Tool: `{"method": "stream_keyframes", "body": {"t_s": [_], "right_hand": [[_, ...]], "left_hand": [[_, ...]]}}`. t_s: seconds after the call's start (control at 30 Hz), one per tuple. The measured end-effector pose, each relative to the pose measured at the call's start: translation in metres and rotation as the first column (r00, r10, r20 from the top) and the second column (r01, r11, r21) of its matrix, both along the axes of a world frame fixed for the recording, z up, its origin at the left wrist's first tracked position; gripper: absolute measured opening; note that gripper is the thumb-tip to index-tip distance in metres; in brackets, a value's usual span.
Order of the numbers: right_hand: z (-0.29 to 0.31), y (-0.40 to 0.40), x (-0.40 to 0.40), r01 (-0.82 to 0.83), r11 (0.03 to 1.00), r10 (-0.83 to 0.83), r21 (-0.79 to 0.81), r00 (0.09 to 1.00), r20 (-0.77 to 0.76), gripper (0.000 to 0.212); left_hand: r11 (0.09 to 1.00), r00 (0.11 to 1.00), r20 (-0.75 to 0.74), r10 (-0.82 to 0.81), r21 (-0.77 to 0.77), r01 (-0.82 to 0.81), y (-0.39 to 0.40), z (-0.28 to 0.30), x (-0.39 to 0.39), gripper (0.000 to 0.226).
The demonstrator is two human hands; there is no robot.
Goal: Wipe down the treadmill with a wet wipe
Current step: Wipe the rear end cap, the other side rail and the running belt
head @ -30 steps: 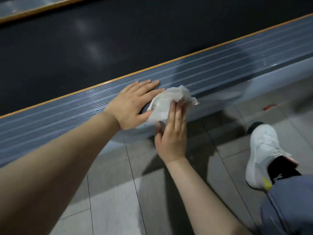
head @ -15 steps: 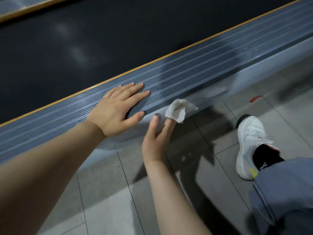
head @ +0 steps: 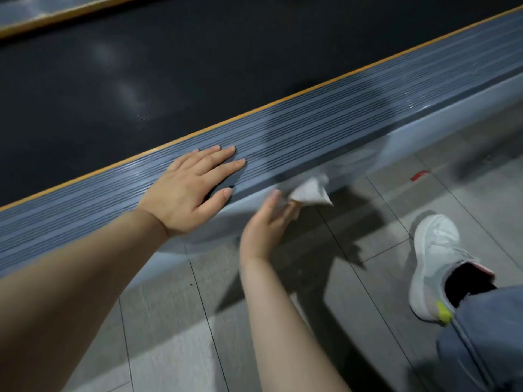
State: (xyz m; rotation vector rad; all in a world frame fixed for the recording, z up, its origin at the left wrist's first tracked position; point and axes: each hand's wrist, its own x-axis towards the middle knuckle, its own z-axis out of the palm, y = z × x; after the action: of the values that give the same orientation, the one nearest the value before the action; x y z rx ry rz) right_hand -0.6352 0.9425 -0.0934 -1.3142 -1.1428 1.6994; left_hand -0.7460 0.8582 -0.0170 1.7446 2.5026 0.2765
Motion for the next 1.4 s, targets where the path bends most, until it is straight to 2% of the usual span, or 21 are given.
{"method": "stream_keyframes", "body": {"t_s": [0.07, 0.1, 0.17, 0.27, 0.33, 0.4, 0.43, 0.5, 0.53, 0.63, 0.73, 0.8, 0.9, 0.97, 1.0, 1.07, 1.13, 1.2, 1.27, 1.33, 1.4], "right_hand": [[-0.009, 0.018, 0.003, -0.001, 0.940, -0.030, -0.340, 0.996, -0.086, 0.060], [-0.006, 0.025, 0.006, -0.020, 0.920, -0.012, -0.391, 0.997, -0.077, 0.066], [0.011, 0.033, 0.010, -0.025, 0.972, 0.011, -0.233, 0.998, -0.061, 0.073], [0.029, 0.027, 0.010, -0.077, 0.968, 0.089, 0.240, 0.995, -0.040, 0.077], [0.020, 0.026, 0.006, -0.083, 0.942, 0.074, 0.327, 0.996, 0.040, 0.079], [0.001, 0.038, 0.003, -0.036, 0.986, 0.024, 0.165, 0.997, 0.072, 0.079], [-0.006, 0.049, 0.003, -0.003, 0.999, 0.005, -0.044, 0.999, 0.039, 0.076], [-0.016, 0.070, 0.011, -0.040, 0.928, 0.000, -0.369, 0.994, -0.108, 0.070], [-0.015, 0.077, 0.016, -0.074, 0.918, 0.021, -0.389, 0.990, -0.140, 0.070], [0.004, 0.077, 0.022, -0.051, 0.993, 0.041, -0.107, 0.995, -0.092, 0.077], [0.011, 0.066, 0.015, -0.088, 0.955, 0.096, 0.284, 0.995, -0.014, 0.090], [-0.001, 0.064, 0.011, -0.121, 0.940, 0.105, 0.319, 0.992, 0.066, 0.092], [-0.025, 0.086, 0.015, -0.029, 0.999, 0.029, -0.026, 1.000, -0.007, 0.084], [-0.031, 0.113, 0.024, -0.046, 0.952, 0.006, -0.302, 0.991, -0.134, 0.077], [-0.029, 0.125, 0.028, -0.061, 0.939, 0.010, -0.339, 0.988, -0.152, 0.075], [-0.014, 0.141, 0.031, -0.040, 0.963, 0.001, -0.268, 0.989, -0.145, 0.076], [0.003, 0.145, 0.028, 0.019, 1.000, -0.018, 0.011, 0.996, -0.086, 0.073], [0.013, 0.147, 0.023, 0.004, 0.953, 0.001, 0.302, 1.000, -0.016, 0.075], [0.003, 0.148, 0.018, -0.029, 0.921, 0.003, 0.388, 0.998, 0.066, 0.078], [-0.015, 0.149, 0.020, -0.004, 0.979, -0.003, 0.206, 0.999, 0.035, 0.079], [-0.030, 0.152, 0.028, -0.020, 0.986, 0.010, -0.164, 0.998, -0.059, 0.075]], "left_hand": [[1.000, 1.000, -0.007, -0.006, -0.014, 0.006, 0.000, 0.000, 0.000, 0.058], [1.000, 1.000, -0.006, -0.007, -0.018, 0.006, 0.000, 0.000, 0.000, 0.057], [1.000, 1.000, 0.000, 0.000, -0.013, 0.000, 0.000, -0.001, -0.001, 0.055], [1.000, 1.000, 0.016, 0.009, -0.004, -0.009, 0.001, 0.000, -0.001, 0.054], [1.000, 1.000, 0.018, 0.004, -0.009, -0.004, 0.000, 0.000, 0.000, 0.054], [1.000, 1.000, 0.016, 0.007, -0.011, -0.007, 0.000, 0.000, 0.000, 0.054], [1.000, 1.000, 0.016, 0.005, -0.010, -0.005, 0.000, 0.000, 0.000, 0.054], [1.000, 1.000, 0.023, 0.000, -0.012, 0.000, 0.000, 0.000, 0.000, 0.054], [1.000, 1.000, 0.025, 0.003, -0.012, -0.003, 0.000, 0.000, 0.000, 0.055], [1.000, 1.000, 0.019, 0.008, -0.003, -0.008, 0.000, 0.000, 0.000, 0.055], [1.000, 1.000, 0.008, -0.001, -0.009, 0.001, 0.000, 0.000, -0.001, 0.054], [1.000, 1.000, 0.004, -0.002, -0.010, 0.002, 0.000, 0.000, -0.001, 0.054], [1.000, 1.000, 0.006, 0.002, -0.005, -0.002, 0.000, 0.000, 0.000, 0.054], [1.000, 1.000, 0.012, 0.005, -0.008, -0.005, 0.000, 0.001, 0.000, 0.054], [1.000, 1.000, 0.012, 0.007, -0.010, -0.007, 0.000, 0.002, 0.000, 0.054], [1.000, 1.000, 0.002, 0.004, -0.020, -0.004, 0.000, 0.001, -0.001, 0.054], [0.999, 1.000, -0.016, 0.000, -0.040, 0.000, -0.001, 0.001, -0.001, 0.054], [0.999, 0.999, -0.036, -0.007, -0.052, 0.005, 0.000, 0.000, 0.000, 0.054], [0.998, 0.999, -0.046, -0.007, -0.063, 0.004, 0.001, 0.001, 0.000, 0.054], [0.998, 0.999, -0.051, -0.005, -0.066, 0.001, 0.000, 0.001, 0.000, 0.055], [0.998, 0.999, -0.047, -0.009, -0.067, 0.006, 0.000, 0.001, 0.000, 0.055]]}}
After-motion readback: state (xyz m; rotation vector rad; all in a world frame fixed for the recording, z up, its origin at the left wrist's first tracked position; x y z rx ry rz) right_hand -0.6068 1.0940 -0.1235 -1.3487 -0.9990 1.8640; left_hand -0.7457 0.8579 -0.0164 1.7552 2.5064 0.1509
